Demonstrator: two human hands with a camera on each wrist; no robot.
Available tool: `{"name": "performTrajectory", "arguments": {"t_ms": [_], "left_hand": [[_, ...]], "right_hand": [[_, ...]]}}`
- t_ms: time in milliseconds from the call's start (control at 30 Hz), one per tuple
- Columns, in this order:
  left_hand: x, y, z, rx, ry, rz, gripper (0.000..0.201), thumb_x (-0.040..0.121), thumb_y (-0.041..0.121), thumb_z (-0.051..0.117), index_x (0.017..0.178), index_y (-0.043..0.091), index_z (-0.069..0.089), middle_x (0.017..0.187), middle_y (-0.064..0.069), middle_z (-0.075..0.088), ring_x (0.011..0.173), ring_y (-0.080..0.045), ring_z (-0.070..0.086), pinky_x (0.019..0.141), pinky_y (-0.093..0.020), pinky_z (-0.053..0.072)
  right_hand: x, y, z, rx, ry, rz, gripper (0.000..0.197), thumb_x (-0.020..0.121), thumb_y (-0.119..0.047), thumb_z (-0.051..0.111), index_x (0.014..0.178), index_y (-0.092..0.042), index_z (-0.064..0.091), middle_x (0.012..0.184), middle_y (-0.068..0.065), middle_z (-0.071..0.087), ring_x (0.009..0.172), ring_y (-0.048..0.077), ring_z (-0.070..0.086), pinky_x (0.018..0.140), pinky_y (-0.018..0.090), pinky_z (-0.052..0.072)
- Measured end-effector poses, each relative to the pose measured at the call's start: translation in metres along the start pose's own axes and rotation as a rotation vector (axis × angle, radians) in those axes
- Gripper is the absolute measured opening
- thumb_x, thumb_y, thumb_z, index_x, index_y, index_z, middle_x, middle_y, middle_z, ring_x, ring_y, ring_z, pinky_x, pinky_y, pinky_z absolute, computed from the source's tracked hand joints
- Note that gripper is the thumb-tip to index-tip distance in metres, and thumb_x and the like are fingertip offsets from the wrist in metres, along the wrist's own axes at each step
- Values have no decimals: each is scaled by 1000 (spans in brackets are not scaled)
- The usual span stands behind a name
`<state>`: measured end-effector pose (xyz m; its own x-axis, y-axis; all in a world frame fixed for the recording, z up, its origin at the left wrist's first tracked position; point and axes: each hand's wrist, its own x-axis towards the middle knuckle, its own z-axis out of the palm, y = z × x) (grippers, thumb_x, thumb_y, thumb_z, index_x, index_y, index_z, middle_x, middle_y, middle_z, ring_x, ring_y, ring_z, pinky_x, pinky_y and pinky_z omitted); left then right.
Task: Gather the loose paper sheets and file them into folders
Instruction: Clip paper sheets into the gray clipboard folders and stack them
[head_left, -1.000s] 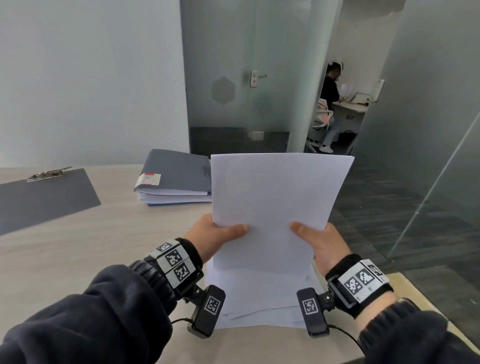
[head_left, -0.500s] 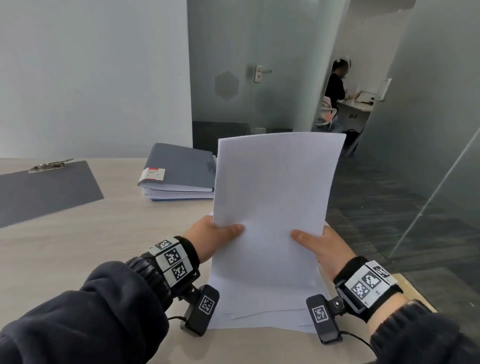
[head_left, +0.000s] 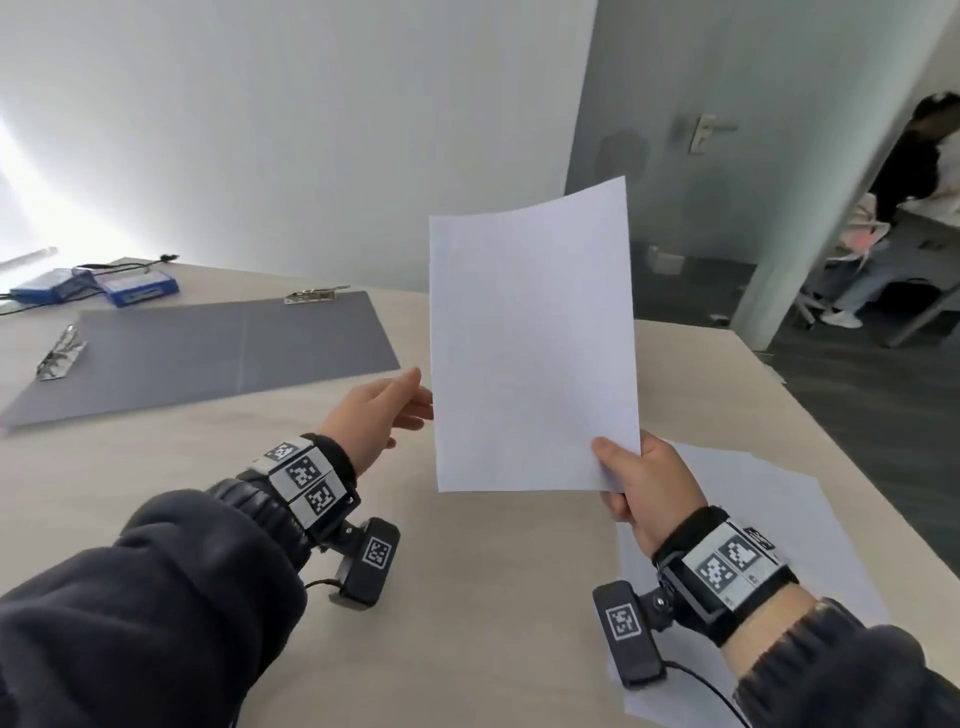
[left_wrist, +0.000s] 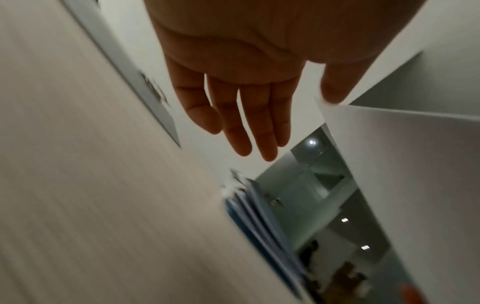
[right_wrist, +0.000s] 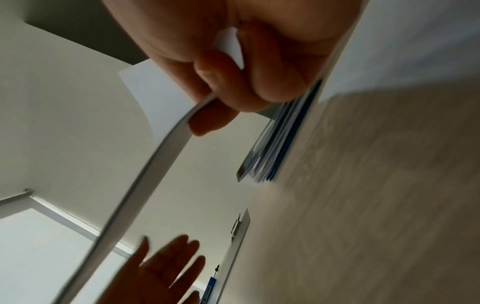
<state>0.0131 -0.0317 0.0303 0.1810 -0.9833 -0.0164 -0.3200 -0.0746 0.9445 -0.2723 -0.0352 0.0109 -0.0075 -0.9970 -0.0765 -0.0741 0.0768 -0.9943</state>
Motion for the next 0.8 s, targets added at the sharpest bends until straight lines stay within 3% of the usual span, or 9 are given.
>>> {"name": "performTrajectory", "arguments": {"t_ms": [67, 133, 267, 400, 467, 600, 700, 800], "left_hand": [[18, -16, -38, 277, 79, -2, 26, 97, 42, 52, 98, 26, 72, 94, 10, 72, 93, -15, 67, 80, -32, 48], [39, -32, -73, 549, 98, -71, 22, 96, 37, 55, 106, 26, 71, 104, 4, 70, 96, -19, 63, 81, -28, 44], [85, -55, -129, 833, 55, -233, 39, 98, 36, 51, 133, 20, 61, 137, -4, 59, 123, -26, 55, 101, -31, 41], [121, -75, -159, 886, 25, -384, 62, 98, 42, 53, 152, 18, 35, 157, -8, 37, 141, -29, 38, 112, -32, 31], [129, -81, -161, 914, -19, -435, 66, 98, 45, 53, 154, 16, 31, 158, -10, 35, 143, -29, 36, 112, -31, 29], [127, -83, -157, 1038, -116, -421, 60, 98, 48, 50, 147, 15, 42, 149, -9, 47, 135, -28, 45, 108, -31, 35], [108, -77, -153, 1093, -188, -394, 58, 98, 51, 47, 146, 18, 42, 148, -7, 48, 134, -27, 47, 108, -32, 36], [80, -66, -146, 1137, -268, -344, 52, 98, 54, 42, 138, 23, 52, 138, -2, 56, 126, -24, 52, 106, -32, 40]], "right_hand": [[12, 2, 27, 17, -8, 41, 13, 99, -15, 58, 87, -12, 63, 73, 8, 50, 44, 15, 29, 51, 26, 21], [22, 5, 49, 10, -15, 76, 12, 99, -16, 58, 89, -14, 64, 72, 6, 52, 43, 13, 31, 50, 23, 22], [35, 9, 82, -19, -35, 123, 10, 99, -17, 58, 93, -14, 66, 66, 1, 55, 41, 13, 32, 41, 19, 25], [46, 11, 105, -36, -18, 157, 11, 99, -16, 58, 92, -15, 67, 58, -7, 58, 38, 9, 33, 38, 17, 26], [51, 13, 112, -35, -8, 165, 12, 99, -16, 59, 91, -15, 67, 60, -5, 58, 39, 10, 31, 38, 17, 25], [55, 13, 122, -49, -12, 157, 11, 98, -17, 59, 93, -14, 68, 73, 4, 58, 42, 13, 30, 41, 19, 21], [52, 14, 127, -43, -22, 153, 11, 98, -17, 59, 92, -14, 68, 72, 2, 60, 42, 13, 31, 41, 19, 22], [43, 12, 131, -28, -31, 157, 11, 98, -15, 59, 90, -15, 67, 68, 0, 58, 44, 14, 29, 42, 18, 20]]}}
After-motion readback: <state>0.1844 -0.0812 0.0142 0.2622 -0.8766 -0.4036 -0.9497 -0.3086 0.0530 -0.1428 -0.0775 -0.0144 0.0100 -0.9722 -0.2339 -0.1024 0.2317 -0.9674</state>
